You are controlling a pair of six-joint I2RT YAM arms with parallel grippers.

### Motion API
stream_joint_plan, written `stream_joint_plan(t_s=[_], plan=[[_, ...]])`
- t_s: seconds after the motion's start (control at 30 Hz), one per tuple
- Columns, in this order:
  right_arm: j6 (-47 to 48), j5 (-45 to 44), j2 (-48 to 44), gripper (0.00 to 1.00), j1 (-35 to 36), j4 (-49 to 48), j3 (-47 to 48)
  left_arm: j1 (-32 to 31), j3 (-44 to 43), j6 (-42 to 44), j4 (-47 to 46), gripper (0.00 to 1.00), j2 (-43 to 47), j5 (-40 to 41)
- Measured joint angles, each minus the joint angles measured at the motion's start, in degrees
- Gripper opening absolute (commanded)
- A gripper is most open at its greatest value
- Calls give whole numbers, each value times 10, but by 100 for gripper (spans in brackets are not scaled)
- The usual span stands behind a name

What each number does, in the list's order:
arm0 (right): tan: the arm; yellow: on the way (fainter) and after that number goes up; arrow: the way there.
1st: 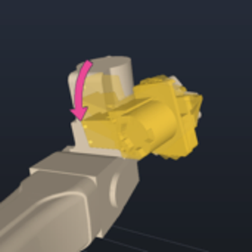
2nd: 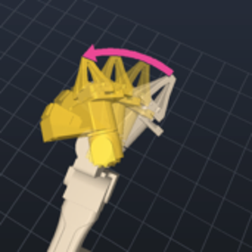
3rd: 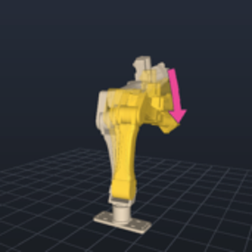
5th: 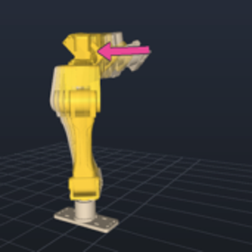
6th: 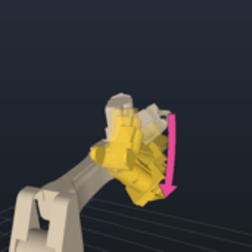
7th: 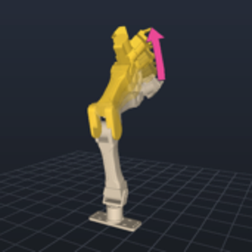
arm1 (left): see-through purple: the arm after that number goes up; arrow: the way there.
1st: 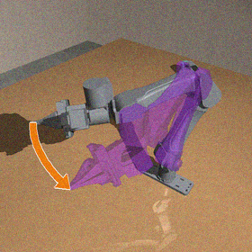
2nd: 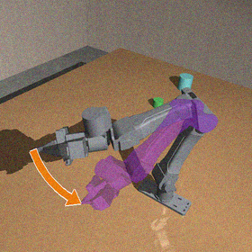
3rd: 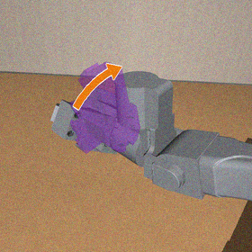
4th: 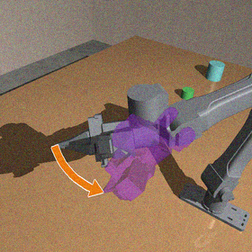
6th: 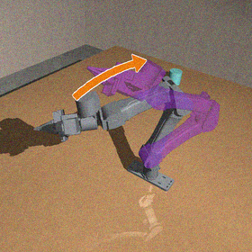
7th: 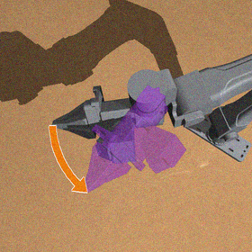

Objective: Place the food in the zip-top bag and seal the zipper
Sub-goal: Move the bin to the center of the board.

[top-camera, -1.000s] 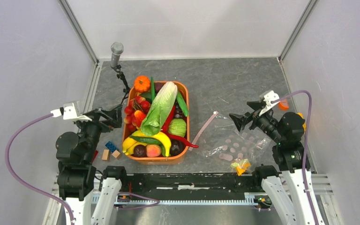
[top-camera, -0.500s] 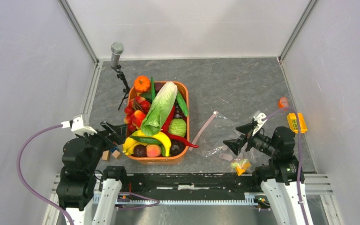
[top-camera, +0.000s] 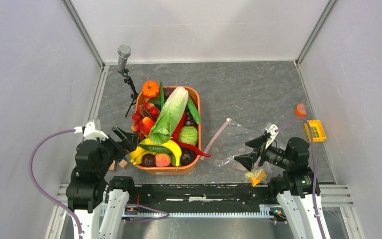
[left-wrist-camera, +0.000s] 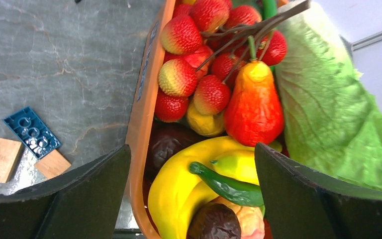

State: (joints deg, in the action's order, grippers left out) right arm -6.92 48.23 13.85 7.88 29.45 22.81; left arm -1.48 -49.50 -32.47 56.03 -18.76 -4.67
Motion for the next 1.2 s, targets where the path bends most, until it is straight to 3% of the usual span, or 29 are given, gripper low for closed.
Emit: stream_joint_plan(t_s=[0.23,0.37,0.5,0.63,0.83,1.07,1.2], plan=[[-5,-13,40,98,8,-29,-7,0,43,-14,-5,100,-25,-4],[-7,-43,68,98,60,-54,-18,0,47,-18,-12,100,-27,-4],[-31,-114,101,99,177,-105,-42,0,53,-27,-29,100,-32,-8],[-76,-222,123,98,348,-184,-67,0,67,-38,-48,100,-33,-25],[-106,-506,200,98,681,-288,-82,0,74,-45,-62,100,-31,-35],[-118,-731,340,98,822,-472,-94,0,77,-55,-69,100,-12,-46],[-106,-807,434,98,848,-577,-96,0,77,-56,-69,100,-4,-48]])
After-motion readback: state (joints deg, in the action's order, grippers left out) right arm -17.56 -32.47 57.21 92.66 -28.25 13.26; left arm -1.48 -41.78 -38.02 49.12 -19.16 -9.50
